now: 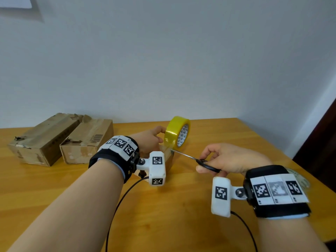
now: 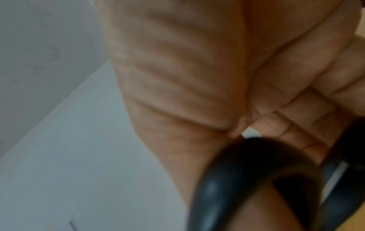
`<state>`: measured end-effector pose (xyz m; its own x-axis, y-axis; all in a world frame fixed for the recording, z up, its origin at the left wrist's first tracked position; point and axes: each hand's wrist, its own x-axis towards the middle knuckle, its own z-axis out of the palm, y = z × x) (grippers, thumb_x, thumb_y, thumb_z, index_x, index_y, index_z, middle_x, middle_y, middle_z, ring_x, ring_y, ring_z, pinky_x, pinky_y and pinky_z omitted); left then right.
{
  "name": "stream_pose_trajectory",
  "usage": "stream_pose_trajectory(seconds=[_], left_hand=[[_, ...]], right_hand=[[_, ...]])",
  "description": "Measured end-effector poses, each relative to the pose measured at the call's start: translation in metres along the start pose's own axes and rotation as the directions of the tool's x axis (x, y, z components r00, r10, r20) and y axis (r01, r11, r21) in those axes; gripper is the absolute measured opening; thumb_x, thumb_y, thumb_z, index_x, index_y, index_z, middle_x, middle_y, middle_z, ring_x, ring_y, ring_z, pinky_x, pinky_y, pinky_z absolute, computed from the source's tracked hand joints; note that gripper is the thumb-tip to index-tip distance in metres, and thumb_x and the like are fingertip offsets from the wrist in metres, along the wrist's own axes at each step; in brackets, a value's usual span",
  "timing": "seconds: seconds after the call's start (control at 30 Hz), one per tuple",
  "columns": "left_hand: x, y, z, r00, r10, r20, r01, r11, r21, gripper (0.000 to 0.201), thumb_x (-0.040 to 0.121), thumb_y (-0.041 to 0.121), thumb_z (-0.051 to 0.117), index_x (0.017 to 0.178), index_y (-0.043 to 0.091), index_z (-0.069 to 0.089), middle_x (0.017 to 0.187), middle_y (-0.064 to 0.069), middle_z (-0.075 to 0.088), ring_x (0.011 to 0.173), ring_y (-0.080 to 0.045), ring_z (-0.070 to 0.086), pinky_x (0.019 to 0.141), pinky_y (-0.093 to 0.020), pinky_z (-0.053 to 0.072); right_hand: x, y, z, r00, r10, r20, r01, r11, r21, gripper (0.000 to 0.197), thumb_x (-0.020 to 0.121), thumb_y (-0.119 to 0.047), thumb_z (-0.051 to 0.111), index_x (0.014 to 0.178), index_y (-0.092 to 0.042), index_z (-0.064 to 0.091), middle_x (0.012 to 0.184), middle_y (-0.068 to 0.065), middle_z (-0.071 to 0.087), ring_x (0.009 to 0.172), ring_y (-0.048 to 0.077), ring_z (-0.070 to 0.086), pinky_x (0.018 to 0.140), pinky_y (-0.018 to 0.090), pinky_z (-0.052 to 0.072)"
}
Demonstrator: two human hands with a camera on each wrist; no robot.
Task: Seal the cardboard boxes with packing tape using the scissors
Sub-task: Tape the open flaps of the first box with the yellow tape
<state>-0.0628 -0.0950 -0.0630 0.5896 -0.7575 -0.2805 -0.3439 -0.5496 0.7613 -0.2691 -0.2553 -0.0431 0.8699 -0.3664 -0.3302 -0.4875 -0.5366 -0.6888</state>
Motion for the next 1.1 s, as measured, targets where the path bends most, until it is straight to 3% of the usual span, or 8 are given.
stream_pose_trajectory(seconds=[0.17,0.4,0.53,0.7,0.87,0.97,1.03,1.1], left_hand=[[0.002,0.0,-0.002,1.0,0.01,0.016,-0.01,0.999,0.043,0.066,0.081,-0.003,0.062,0.123,0.046,0.045,0.1,0.004,0.053,0.084,-0.023,0.056,0.082,-0.047,0.054],[0.003,-0.001,0.0,0.999,0.025,0.031,-0.026,0.999,0.033,0.06,0.083,-0.004,0.059,0.105,0.05,0.043,0.097,0.002,0.051,0.079,-0.019,0.053,0.069,-0.032,0.049],[0.004,-0.003,-0.001,0.999,0.02,0.04,-0.018,0.999,-0.037,0.058,0.084,-0.004,0.06,0.113,0.045,0.045,0.1,0.001,0.056,0.078,-0.019,0.056,0.064,-0.031,0.049],[0.004,0.001,-0.002,0.997,0.026,0.068,-0.01,0.974,-0.225,0.035,0.083,0.025,0.071,0.112,0.031,0.052,0.112,-0.028,0.066,0.084,-0.029,0.055,0.077,-0.045,0.044],[0.01,-0.007,-0.001,0.996,0.083,0.017,-0.073,0.942,-0.329,0.024,0.094,0.027,0.065,0.115,0.028,0.053,0.113,-0.017,0.07,0.091,-0.032,0.059,0.09,-0.053,0.047],[0.012,-0.012,-0.001,0.994,0.114,-0.005,-0.108,0.925,-0.365,0.023,0.098,0.026,0.06,0.119,0.028,0.052,0.109,-0.01,0.074,0.105,-0.044,0.064,0.102,-0.059,0.045],[0.008,-0.014,-0.002,0.991,0.133,-0.015,-0.13,0.925,-0.357,0.023,0.098,0.028,0.058,0.119,0.03,0.051,0.11,-0.01,0.073,0.11,-0.044,0.063,0.1,-0.06,0.046],[0.006,-0.015,-0.005,0.989,0.142,-0.027,-0.142,0.92,-0.366,0.021,0.099,0.029,0.057,0.118,0.032,0.05,0.109,-0.011,0.073,0.102,-0.039,0.066,0.098,-0.057,0.049]], right_hand=[[0.008,-0.012,0.008,1.0,-0.007,0.011,0.007,1.0,-0.013,0.041,0.074,-0.041,0.087,0.106,-0.025,0.067,0.089,-0.001,0.071,0.08,0.013,0.068,0.069,0.026,0.06],[0.019,-0.019,0.027,1.0,0.019,0.019,-0.019,1.0,0.005,0.04,0.078,-0.039,0.085,0.107,-0.022,0.063,0.09,0.0,0.069,0.077,0.013,0.067,0.078,0.038,0.062],[0.019,-0.016,0.024,1.0,0.021,0.016,-0.021,0.999,-0.026,0.041,0.077,-0.039,0.085,0.108,-0.022,0.064,0.087,0.001,0.069,0.075,0.013,0.068,0.075,0.036,0.061],[0.022,-0.018,0.022,1.0,0.026,-0.004,-0.026,0.998,-0.059,0.04,0.076,-0.038,0.087,0.106,-0.022,0.065,0.077,-0.002,0.071,0.067,0.01,0.068,0.061,0.03,0.054],[0.022,-0.02,0.023,1.0,0.025,-0.016,-0.026,0.996,-0.081,0.031,0.081,-0.032,0.084,0.104,-0.025,0.064,0.068,-0.008,0.071,0.062,0.005,0.068,0.055,0.024,0.047],[0.023,-0.021,0.025,0.999,0.035,-0.031,-0.038,0.994,-0.098,0.028,0.083,-0.029,0.082,0.104,-0.026,0.063,0.067,-0.01,0.072,0.06,0.005,0.067,0.057,0.025,0.045],[0.024,-0.02,0.027,0.998,0.036,-0.042,-0.04,0.995,-0.092,0.029,0.083,-0.029,0.083,0.104,-0.025,0.064,0.068,-0.009,0.071,0.059,0.005,0.067,0.055,0.025,0.044],[0.023,-0.02,0.028,0.998,0.033,-0.052,-0.037,0.996,-0.083,0.03,0.082,-0.028,0.083,0.105,-0.025,0.064,0.072,-0.009,0.072,0.061,0.005,0.068,0.055,0.024,0.045]])
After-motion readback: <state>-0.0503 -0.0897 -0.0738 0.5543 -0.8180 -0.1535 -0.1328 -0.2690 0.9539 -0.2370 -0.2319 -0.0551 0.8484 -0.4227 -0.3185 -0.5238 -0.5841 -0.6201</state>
